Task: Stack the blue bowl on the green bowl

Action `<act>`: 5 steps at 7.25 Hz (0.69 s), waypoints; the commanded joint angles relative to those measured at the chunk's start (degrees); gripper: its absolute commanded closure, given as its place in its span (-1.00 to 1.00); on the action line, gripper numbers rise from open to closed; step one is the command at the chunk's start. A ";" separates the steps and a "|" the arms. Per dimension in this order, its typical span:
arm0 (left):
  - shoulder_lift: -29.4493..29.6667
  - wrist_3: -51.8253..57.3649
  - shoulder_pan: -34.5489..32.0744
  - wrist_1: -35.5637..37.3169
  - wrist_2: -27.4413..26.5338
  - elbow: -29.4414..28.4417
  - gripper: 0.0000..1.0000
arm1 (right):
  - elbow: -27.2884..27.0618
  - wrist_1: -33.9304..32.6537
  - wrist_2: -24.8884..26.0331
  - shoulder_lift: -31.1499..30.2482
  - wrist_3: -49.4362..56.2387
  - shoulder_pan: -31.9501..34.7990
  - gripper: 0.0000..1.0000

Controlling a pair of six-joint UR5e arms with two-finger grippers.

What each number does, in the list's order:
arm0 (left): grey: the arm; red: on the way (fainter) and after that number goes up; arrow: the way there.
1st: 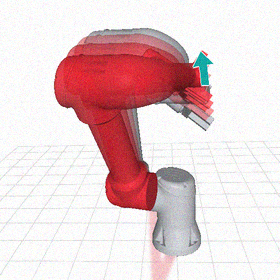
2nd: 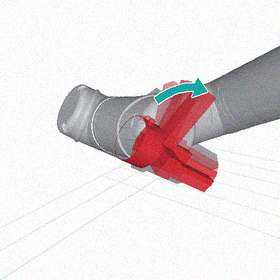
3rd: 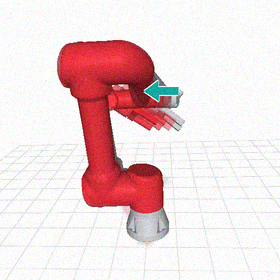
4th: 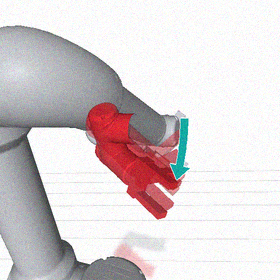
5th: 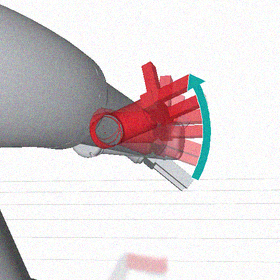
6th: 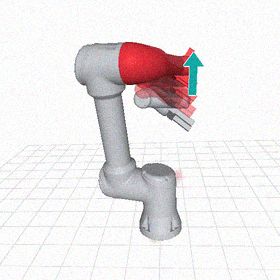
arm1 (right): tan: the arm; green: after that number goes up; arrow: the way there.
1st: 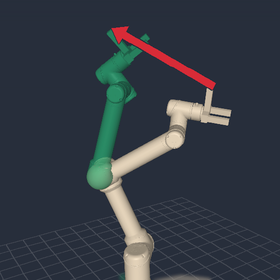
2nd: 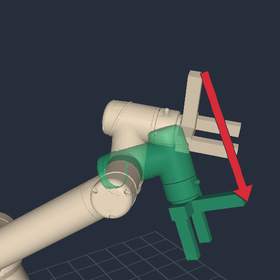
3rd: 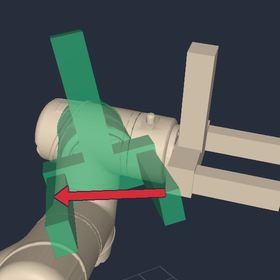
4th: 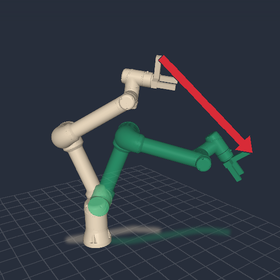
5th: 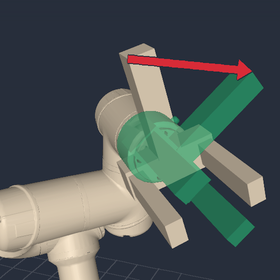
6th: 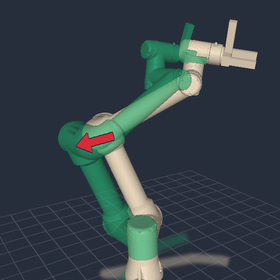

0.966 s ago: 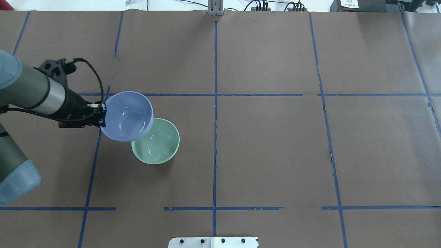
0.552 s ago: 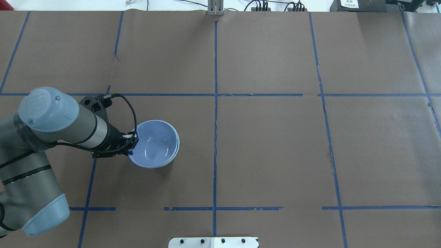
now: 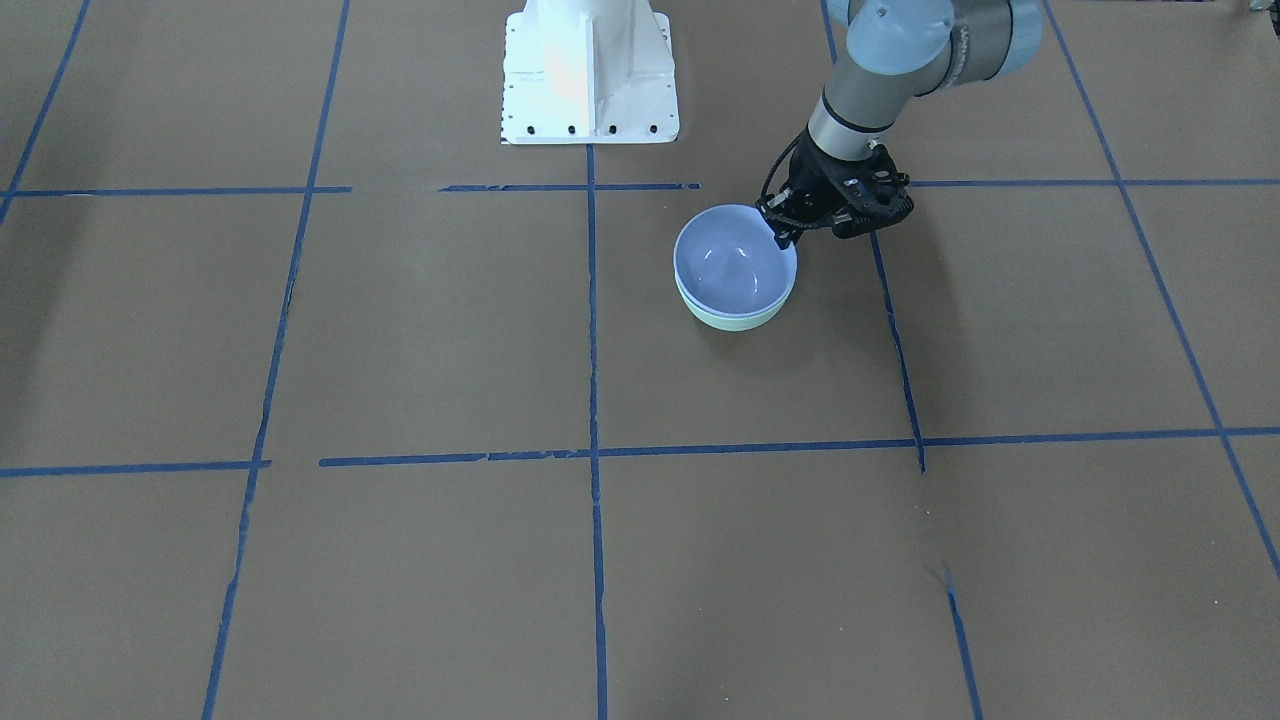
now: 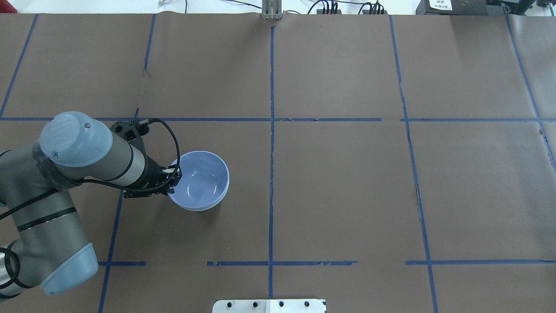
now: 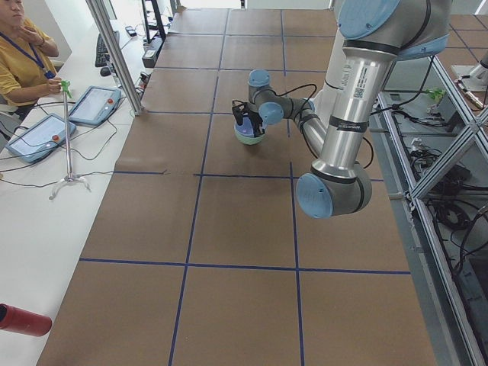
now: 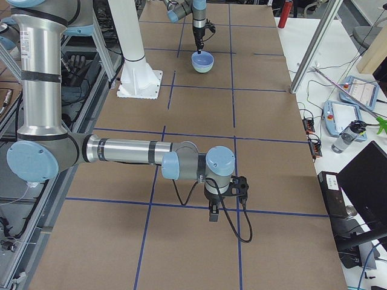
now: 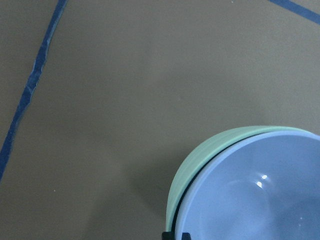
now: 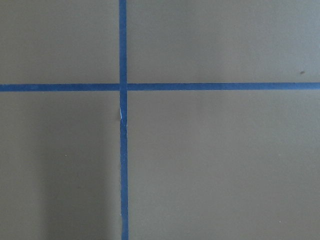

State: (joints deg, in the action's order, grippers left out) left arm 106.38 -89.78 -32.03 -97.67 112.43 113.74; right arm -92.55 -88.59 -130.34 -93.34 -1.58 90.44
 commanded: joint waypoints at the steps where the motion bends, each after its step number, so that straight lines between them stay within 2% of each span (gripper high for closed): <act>1: -0.55 0.22 -0.57 0.02 -0.02 0.42 -1.00 | 0.00 0.00 0.00 0.00 0.00 0.00 -1.00; 2: -0.90 0.92 -1.01 -0.07 0.33 0.95 -1.00 | 0.00 0.00 0.00 0.00 0.00 0.00 -1.00; 3: -0.99 6.32 -4.15 0.02 0.60 1.22 -1.00 | 0.00 -0.09 0.00 0.00 0.00 0.00 -1.00; 5: -6.76 23.68 -13.09 -0.07 10.38 1.22 -1.00 | 0.00 0.00 -0.09 0.00 0.00 0.00 -1.00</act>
State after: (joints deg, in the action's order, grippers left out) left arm 103.29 -76.98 -39.47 -97.60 116.98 114.90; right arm -92.55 -88.62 -130.36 -93.34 -1.58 90.44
